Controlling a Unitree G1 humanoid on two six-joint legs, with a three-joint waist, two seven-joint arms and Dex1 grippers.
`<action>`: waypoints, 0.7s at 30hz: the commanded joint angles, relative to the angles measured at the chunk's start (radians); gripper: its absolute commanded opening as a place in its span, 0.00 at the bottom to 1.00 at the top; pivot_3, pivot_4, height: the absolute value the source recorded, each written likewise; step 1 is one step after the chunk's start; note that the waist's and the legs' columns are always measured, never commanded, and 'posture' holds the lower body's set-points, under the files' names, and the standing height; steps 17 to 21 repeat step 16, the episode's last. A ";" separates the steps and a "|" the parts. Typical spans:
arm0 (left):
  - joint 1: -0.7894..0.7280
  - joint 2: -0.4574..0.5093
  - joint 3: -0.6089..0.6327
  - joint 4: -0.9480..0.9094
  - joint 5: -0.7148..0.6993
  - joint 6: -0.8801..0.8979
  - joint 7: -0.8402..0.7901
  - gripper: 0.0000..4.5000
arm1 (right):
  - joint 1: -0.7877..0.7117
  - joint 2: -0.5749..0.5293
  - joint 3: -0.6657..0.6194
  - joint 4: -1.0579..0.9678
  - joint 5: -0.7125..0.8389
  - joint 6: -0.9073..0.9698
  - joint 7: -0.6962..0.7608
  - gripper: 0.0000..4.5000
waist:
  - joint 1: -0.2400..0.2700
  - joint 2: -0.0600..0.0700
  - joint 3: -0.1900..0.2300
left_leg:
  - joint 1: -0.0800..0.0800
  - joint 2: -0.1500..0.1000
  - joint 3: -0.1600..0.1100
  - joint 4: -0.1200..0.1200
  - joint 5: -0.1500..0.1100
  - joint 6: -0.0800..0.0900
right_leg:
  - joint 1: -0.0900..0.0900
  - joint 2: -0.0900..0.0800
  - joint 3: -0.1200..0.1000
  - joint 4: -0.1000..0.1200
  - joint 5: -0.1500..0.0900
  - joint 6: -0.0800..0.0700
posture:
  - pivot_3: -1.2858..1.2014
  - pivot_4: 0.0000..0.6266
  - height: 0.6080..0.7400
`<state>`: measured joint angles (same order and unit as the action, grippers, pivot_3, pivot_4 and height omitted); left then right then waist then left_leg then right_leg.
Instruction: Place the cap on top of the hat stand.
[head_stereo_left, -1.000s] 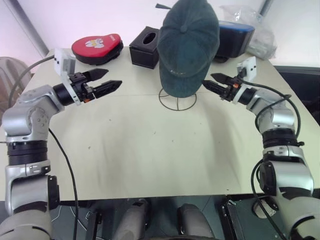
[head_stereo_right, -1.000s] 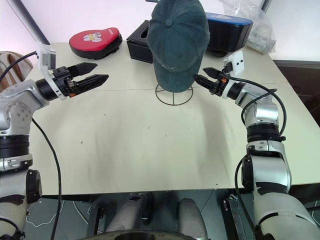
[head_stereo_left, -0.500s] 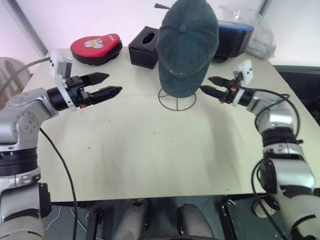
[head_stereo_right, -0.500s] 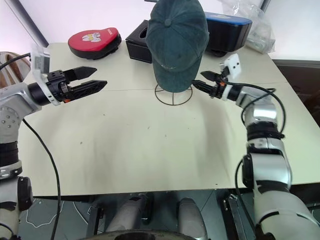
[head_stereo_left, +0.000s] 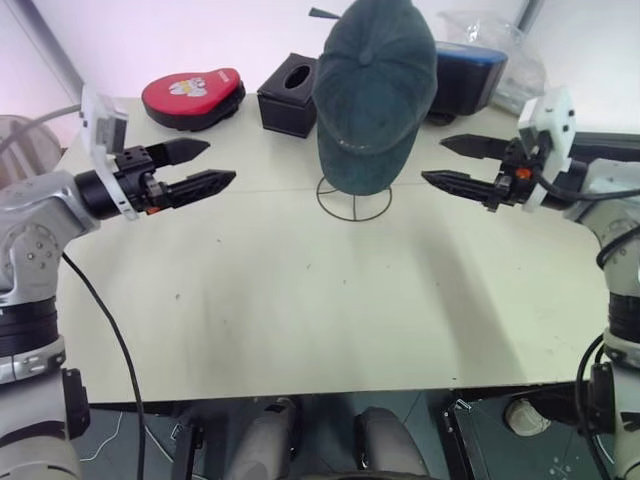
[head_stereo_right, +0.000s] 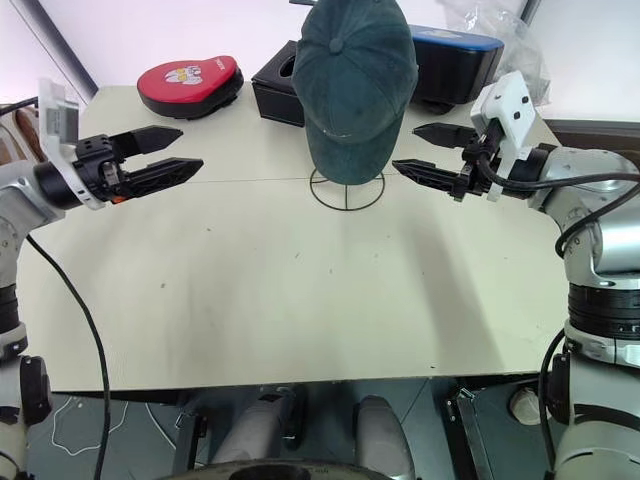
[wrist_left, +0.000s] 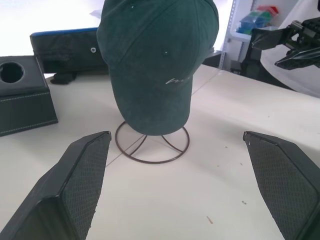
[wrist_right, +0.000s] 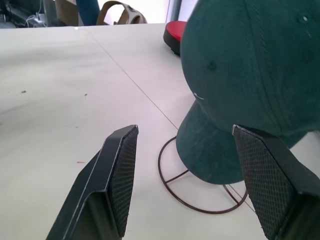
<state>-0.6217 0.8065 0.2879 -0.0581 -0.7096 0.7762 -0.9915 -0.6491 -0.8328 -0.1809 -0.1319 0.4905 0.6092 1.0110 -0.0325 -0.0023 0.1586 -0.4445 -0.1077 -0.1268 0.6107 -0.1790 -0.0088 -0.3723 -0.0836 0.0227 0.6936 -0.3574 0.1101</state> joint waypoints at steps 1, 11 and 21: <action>-0.014 0.027 0.009 -0.003 -0.005 -0.019 -0.016 0.99 | 0.002 -0.040 -0.053 -0.049 0.023 0.010 -0.017 0.68 | 0.002 0.000 0.000 | 0.000 0.000 0.000 0.000 0.000 0.000 | 0.000 0.000 0.000 0.000 0.000 0.000 | 0.52 0.24 1.00; -0.038 0.012 -0.033 0.044 0.018 -0.059 -0.039 0.99 | 0.036 -0.114 -0.091 -0.047 0.026 0.000 -0.016 0.68 | 0.014 0.000 0.000 | 0.000 0.000 0.000 0.000 0.000 0.000 | 0.000 0.000 0.000 0.000 0.000 0.000 | 0.52 0.24 1.00; -0.053 0.005 -0.060 0.070 0.038 -0.084 -0.049 0.99 | 0.048 -0.137 -0.111 -0.051 0.028 -0.001 -0.014 0.68 | 0.017 0.000 0.000 | 0.000 0.000 0.001 0.000 0.000 0.000 | 0.000 0.000 0.000 -0.001 0.000 0.000 | 0.52 0.24 1.00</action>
